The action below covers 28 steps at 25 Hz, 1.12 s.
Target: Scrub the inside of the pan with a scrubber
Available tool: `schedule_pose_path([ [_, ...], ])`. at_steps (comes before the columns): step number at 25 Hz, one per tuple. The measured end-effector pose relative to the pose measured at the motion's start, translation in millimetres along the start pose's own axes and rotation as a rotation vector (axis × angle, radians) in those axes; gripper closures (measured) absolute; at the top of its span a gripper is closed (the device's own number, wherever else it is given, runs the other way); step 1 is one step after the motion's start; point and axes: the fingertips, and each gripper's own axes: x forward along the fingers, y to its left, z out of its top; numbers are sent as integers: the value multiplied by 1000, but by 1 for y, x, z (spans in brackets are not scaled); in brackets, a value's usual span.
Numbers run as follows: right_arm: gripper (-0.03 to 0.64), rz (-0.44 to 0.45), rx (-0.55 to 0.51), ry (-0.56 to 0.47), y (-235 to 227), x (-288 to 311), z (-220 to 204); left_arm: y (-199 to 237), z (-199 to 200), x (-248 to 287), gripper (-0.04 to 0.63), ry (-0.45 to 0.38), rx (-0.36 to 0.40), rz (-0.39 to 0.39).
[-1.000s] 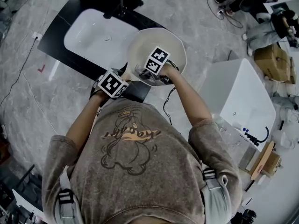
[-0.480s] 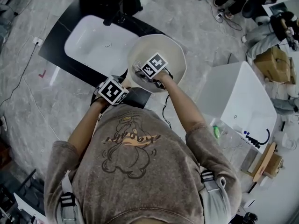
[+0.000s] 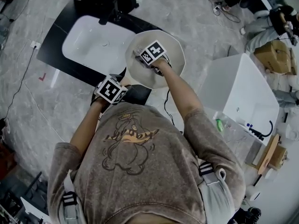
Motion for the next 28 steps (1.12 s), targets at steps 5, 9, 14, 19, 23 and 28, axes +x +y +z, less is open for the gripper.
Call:
schedule_pose_path([
  [5, 534, -102, -11, 5, -30, -12, 2, -2, 0, -2, 368, -3, -7, -9],
  [9, 535, -171, -25, 29, -53, -23, -5, -1, 0, -3, 368, -8, -13, -7],
  [14, 537, -239, -13, 90, -78, -41, -26, -1, 0, -3, 368, -10, -17, -12],
  [19, 537, -247, 19, 154, -83, -52, -47, -1, 1, -3, 368, -11, -18, -17],
  [23, 537, -232, 57, 199, -79, -57, -64, -1, 1, -2, 368, -8, -19, -16],
  [28, 537, -198, 98, 231, -67, -60, -81, -1, 1, -2, 368, -4, -17, -15],
])
